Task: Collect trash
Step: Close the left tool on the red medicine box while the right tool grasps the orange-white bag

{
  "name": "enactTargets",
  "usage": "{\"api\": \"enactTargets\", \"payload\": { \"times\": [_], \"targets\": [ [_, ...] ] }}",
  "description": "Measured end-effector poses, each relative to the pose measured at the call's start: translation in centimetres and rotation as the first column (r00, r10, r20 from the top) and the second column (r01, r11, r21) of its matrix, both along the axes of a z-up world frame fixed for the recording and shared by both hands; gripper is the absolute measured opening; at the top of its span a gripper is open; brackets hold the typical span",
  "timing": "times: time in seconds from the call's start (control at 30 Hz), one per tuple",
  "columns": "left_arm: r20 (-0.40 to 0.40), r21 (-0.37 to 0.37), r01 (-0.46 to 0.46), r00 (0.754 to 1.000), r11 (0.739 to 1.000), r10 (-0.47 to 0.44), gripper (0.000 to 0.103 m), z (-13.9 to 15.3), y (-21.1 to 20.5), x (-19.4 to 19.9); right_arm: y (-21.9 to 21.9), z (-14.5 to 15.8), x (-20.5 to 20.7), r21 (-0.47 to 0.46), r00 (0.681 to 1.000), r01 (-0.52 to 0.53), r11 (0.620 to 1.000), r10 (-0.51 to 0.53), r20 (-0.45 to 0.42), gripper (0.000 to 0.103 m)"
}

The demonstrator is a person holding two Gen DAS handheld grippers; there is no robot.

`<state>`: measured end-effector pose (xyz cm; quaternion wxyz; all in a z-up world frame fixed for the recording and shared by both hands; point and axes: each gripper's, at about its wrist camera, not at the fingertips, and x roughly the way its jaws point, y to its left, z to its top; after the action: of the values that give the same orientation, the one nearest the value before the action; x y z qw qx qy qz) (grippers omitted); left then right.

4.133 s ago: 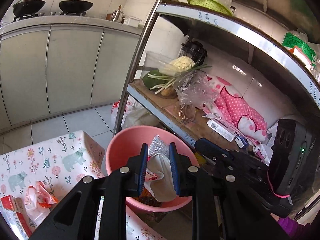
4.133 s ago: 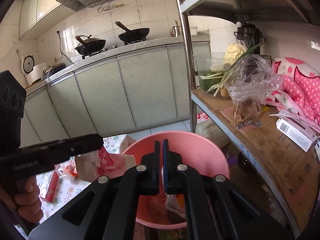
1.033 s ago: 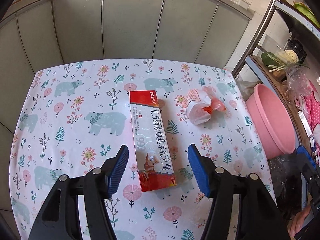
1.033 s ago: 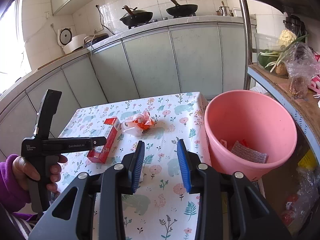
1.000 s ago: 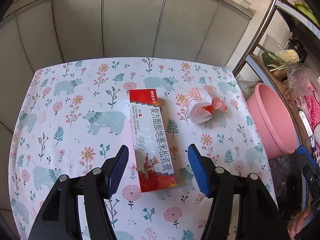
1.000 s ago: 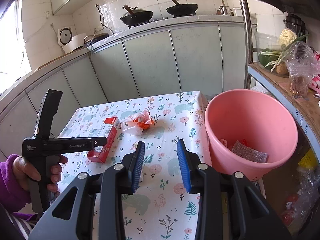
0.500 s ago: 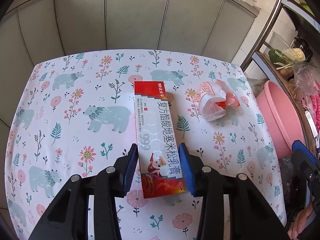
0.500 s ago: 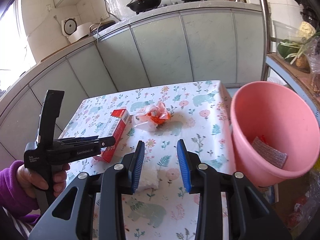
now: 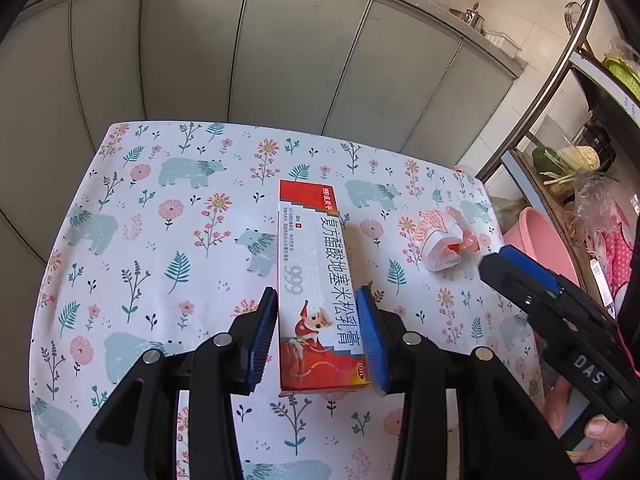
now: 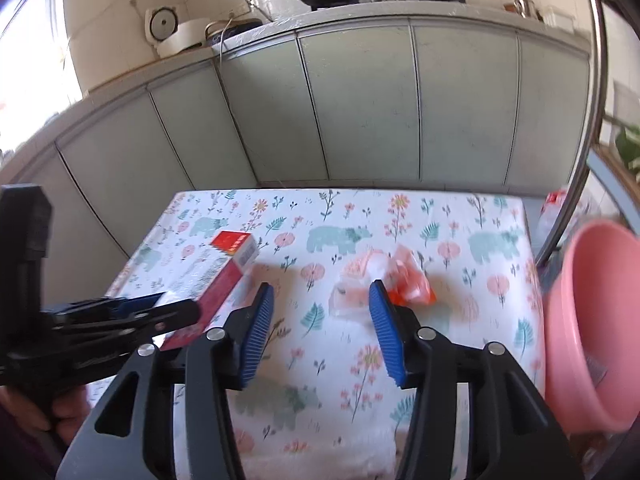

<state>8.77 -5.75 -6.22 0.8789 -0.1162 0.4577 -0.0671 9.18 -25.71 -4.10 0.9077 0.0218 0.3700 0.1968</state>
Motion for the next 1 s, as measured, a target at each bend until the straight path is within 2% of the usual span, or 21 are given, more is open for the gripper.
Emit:
{"api": "enactTargets", "payload": {
  "times": [0.23, 0.3, 0.33, 0.43, 0.7, 1.0],
  "targets": [
    [0.015, -0.046, 0.002, 1.0, 0.999, -0.002, 0.04, 0.2, 1.5, -0.2, 2.9, -2.4, 2.8, -0.227, 0.999, 0.005, 0.974, 0.005, 0.04, 0.049],
    [0.018, -0.057, 0.007, 1.0, 0.998, -0.006, 0.04, 0.2, 1.8, -0.2, 2.7, -3.2, 2.9, -0.253, 0.999, 0.016, 0.967, -0.006, 0.038, 0.026],
    [0.02, -0.06, 0.008, 1.0, 0.998, -0.007, 0.04, 0.2, 1.8, -0.1, 2.5, -3.2, 2.9, -0.248, 0.999, 0.016, 0.969, -0.007, 0.037, 0.021],
    [0.027, -0.069, 0.014, 1.0, 0.998, -0.012, 0.04, 0.2, 2.0, -0.2, 1.7, -2.8, 2.3, -0.212, 0.999, 0.024, 0.977, -0.015, 0.045, 0.015],
    [0.069, -0.068, 0.023, 0.997, 0.997, -0.018, 0.04, 1.1, 1.8, -0.8, -0.7, -0.8, -0.2, -0.076, 0.999, 0.038, 0.996, -0.035, 0.035, 0.012],
    [0.143, -0.041, 0.039, 0.989, 0.998, -0.033, 0.04, 3.5, 0.8, -2.4, -2.2, 2.6, -4.2, 0.017, 0.996, 0.014, 1.0, -0.015, 0.092, 0.011]
  ]
}}
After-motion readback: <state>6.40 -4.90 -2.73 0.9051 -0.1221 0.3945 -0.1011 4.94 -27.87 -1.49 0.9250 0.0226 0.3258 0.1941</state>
